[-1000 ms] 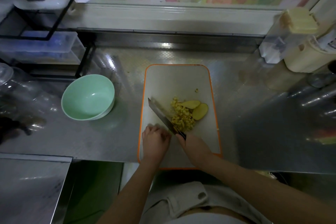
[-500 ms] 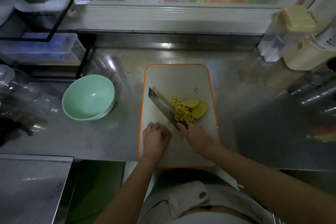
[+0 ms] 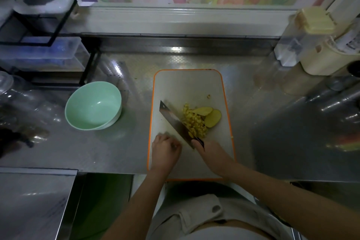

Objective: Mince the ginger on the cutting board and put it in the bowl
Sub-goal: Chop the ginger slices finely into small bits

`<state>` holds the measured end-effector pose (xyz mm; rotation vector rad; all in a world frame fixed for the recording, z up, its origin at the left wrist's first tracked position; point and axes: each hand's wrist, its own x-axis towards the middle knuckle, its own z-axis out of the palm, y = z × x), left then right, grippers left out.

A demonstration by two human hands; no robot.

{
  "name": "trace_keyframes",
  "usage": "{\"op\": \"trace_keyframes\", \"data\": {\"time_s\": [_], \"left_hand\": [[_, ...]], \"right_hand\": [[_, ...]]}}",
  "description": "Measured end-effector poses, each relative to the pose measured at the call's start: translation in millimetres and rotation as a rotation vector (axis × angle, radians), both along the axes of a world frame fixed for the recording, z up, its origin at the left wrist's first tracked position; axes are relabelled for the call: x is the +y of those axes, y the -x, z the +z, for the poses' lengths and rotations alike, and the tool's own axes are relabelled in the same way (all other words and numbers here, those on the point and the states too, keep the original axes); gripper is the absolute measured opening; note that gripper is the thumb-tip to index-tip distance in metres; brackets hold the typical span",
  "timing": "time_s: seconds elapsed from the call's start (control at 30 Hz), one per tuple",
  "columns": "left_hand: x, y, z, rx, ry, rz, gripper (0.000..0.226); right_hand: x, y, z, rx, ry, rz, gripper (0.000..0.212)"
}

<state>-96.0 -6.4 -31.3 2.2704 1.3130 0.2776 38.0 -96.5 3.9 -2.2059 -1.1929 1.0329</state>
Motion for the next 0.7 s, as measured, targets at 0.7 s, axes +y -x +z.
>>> {"op": "trace_keyframes", "data": {"time_s": [0.7], "left_hand": [[2,4,-3,-0.016,-0.029,-0.065,0.002]], "right_hand": [[6,4,-9,-0.035,0.072,0.034,0.038]]}}
